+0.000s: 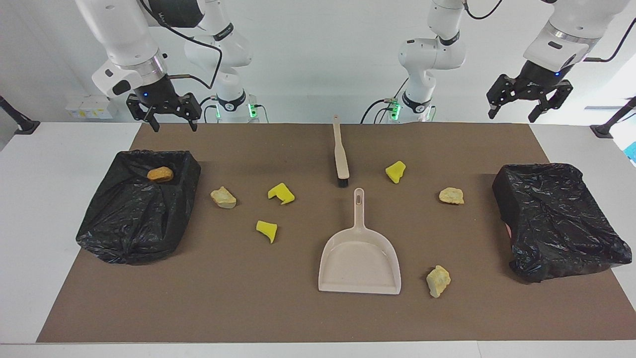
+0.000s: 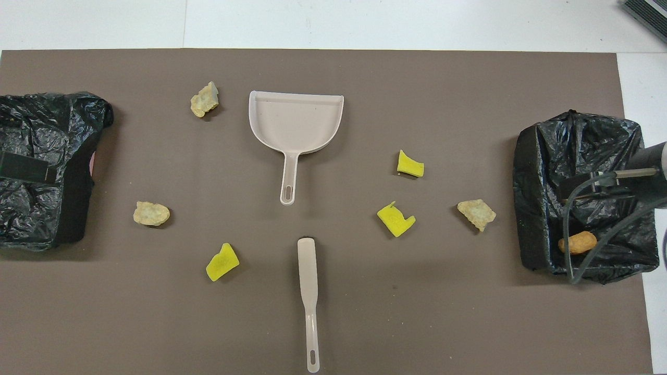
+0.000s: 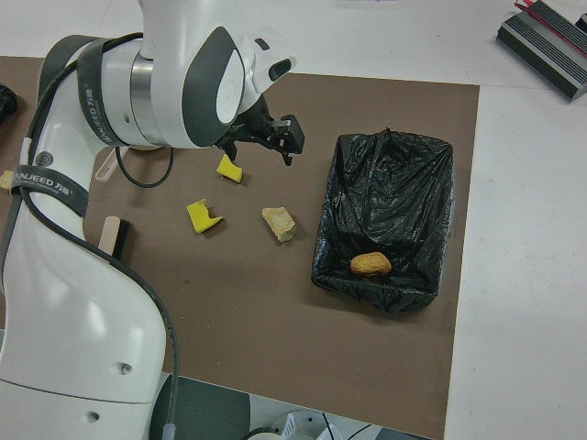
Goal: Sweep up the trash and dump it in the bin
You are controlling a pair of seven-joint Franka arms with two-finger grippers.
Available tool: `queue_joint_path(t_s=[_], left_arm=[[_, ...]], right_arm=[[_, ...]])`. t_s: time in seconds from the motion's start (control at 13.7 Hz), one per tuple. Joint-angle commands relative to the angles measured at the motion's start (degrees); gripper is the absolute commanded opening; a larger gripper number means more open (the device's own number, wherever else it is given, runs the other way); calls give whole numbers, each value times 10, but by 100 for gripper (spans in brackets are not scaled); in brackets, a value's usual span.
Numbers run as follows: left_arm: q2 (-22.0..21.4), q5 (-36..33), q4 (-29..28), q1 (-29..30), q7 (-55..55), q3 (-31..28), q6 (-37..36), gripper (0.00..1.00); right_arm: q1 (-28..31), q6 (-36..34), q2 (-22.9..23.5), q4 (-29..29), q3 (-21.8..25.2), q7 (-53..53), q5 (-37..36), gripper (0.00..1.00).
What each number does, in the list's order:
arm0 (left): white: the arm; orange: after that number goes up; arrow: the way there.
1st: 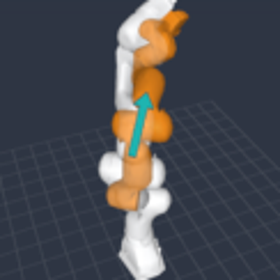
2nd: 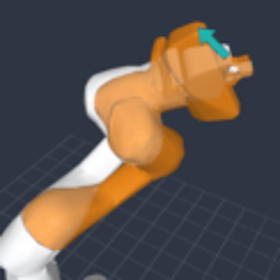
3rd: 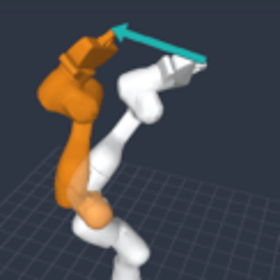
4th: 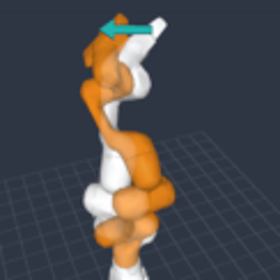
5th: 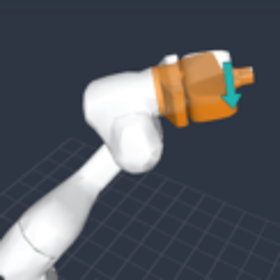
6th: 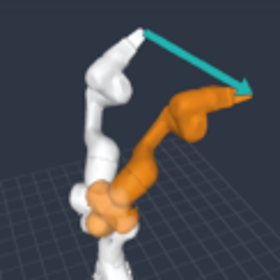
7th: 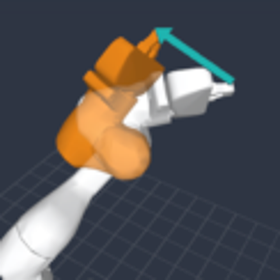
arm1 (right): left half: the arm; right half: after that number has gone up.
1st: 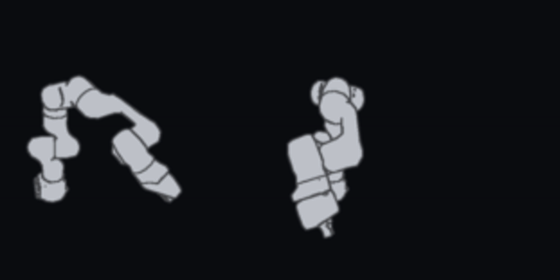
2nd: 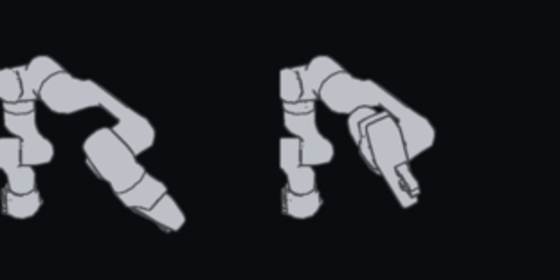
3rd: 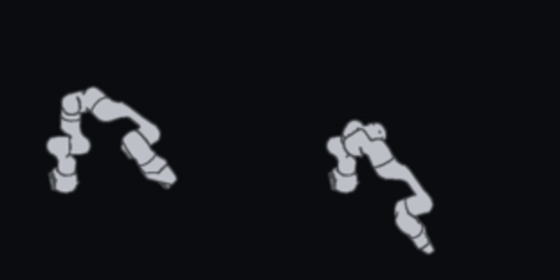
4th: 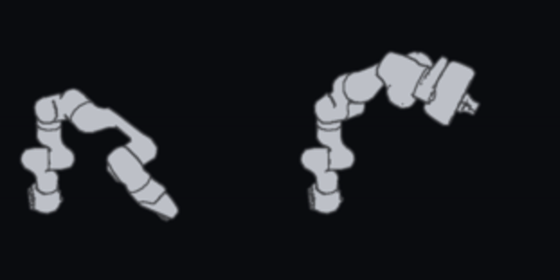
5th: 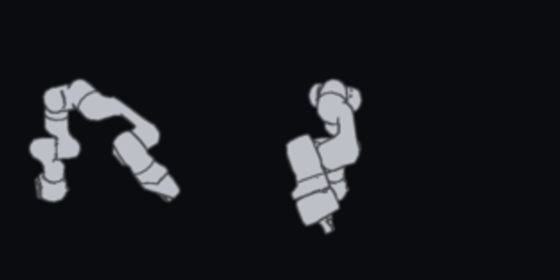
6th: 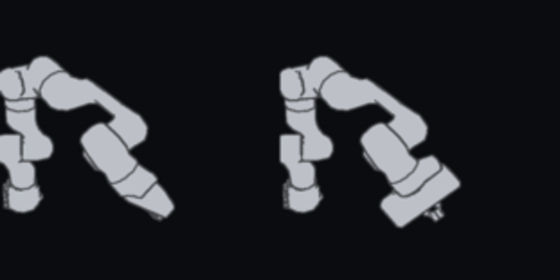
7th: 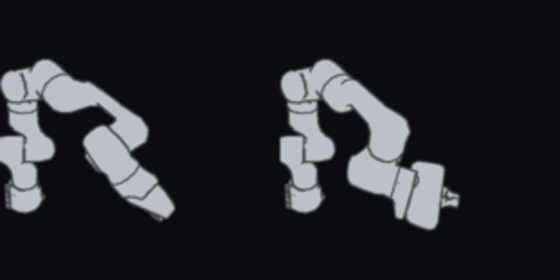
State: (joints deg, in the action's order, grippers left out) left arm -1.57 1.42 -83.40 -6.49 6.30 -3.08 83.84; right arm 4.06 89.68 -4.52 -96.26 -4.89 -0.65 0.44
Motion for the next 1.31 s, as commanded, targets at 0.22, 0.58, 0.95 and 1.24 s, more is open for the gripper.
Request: queue_joint_path(t_s=[0.22, 0.58, 0.95, 1.24], left_arm=[[-15, -1, -17, 3, -3, 3, 2, 100], [-15, -1, -17, 3, -3, 3, 2, 100], [-15, -1, -17, 3, -3, 3, 2, 100], [-8, -11, -5, -3, -4, 4, 0, 100]], right_arm=[[2, 0, -29, -36, -1, -14, 9, 100], [2, 1, -29, -36, -1, -12, 9, 100], [-10, 13, -29, -46, -1, -14, 9, 100], [-11, 25, -25, -46, -2, -11, 9, 100]])
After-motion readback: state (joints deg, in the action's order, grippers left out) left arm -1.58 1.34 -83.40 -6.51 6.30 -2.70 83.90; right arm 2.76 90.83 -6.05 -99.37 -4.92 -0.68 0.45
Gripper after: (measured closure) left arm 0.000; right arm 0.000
